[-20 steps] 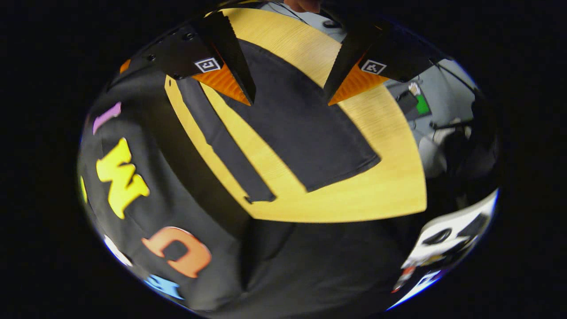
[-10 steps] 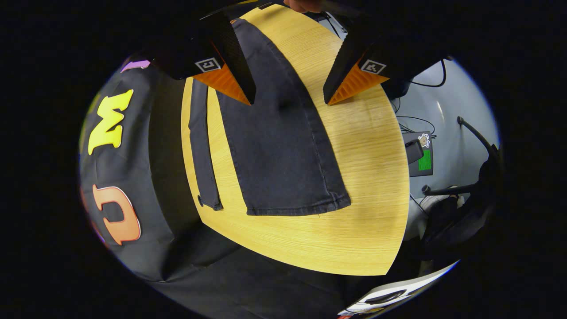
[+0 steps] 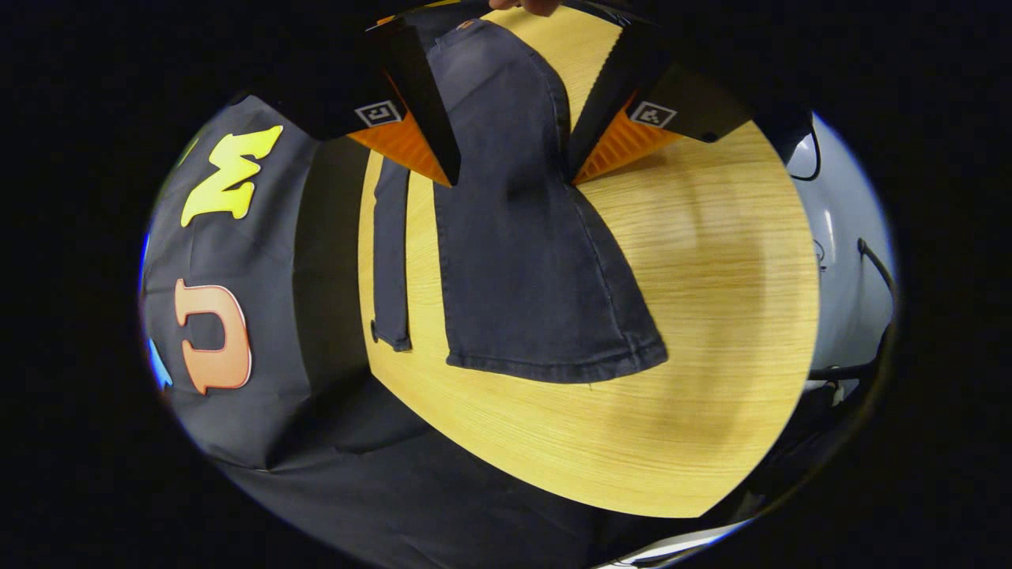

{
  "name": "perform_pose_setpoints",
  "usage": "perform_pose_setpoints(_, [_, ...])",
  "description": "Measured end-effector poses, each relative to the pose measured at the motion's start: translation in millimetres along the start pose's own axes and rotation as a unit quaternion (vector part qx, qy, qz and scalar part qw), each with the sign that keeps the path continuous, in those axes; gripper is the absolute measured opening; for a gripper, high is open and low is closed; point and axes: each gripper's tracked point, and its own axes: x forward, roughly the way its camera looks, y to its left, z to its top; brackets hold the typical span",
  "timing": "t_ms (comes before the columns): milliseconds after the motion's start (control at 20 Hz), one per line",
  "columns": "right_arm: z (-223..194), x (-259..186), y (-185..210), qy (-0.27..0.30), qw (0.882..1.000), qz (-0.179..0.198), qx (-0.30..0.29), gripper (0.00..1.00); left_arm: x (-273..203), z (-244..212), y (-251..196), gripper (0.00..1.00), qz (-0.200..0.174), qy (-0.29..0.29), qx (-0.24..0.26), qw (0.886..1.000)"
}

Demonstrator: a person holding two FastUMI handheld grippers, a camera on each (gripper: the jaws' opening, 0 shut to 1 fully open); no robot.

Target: Grasp the waist and the cuffs of the jeans and fold them to make the two legs overlap; first hold the waist and fold one-third of the jeans toward the cuffs, then hold the cuffs and fold the remaining one-third in the same direction to finish folding.

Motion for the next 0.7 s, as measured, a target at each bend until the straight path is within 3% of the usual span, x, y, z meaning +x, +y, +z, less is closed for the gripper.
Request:
perform_pose_setpoints(100, [-11.4,15.5,-31.7,0.04,0.998,-0.021,0.053,0.97,3.3,4.7,1.7,0.58,-0.02,0.006,-0.04,0.999])
perform_pose_setpoints(150, [-18.8,19.3,-47.6,0.064,0.994,-0.031,0.079,0.96,7.4,7.0,3.1,0.57,-0.03,0.007,-0.056,0.998])
perform_pose_setpoints(200, [-24.1,24.7,-63.1,0.081,0.99,-0.041,0.11,1.0,11.6,7.1,3.9,0.36,-0.035,0.007,-0.061,0.997])
perform_pose_setpoints(300, [-34.7,35.4,-92.6,0.116,0.975,-0.058,0.18,0.97,15.8,3.9,1.3,0.13,-0.047,0.009,-0.046,0.998])
perform_pose_setpoints(350, [-41.8,40.1,-108.6,0.136,0.965,-0.066,0.215,0.88,16.5,5.3,1.3,0.12,-0.048,0.011,-0.041,0.998])
perform_pose_setpoints(450, [-56.9,52.3,-136.5,0.168,0.941,-0.088,0.279,0.84,16.6,9.2,-1.4,0.09,-0.057,0.018,-0.057,0.997])
perform_pose_setpoints(500, [-66.9,56.9,-144.4,0.187,0.928,-0.096,0.307,0.91,15.4,11.0,-2.2,0.08,-0.062,0.02,-0.07,0.995])
perform_pose_setpoints(600, [-89.5,68.3,-157.6,0.222,0.908,-0.114,0.338,0.91,16.9,9.4,-5.1,0.07,-0.066,0.02,-0.083,0.994])
perform_pose_setpoints(650, [-100.2,73.1,-161.2,0.238,0.902,-0.12,0.339,0.83,18.1,9.0,-4.1,0.12,-0.064,0.018,-0.081,0.994])
perform_pose_setpoints(700, [-106.1,80.4,-161.2,0.247,0.899,-0.123,0.339,0.92,17.8,8.7,-3.9,0.06,-0.062,0.017,-0.08,0.995])
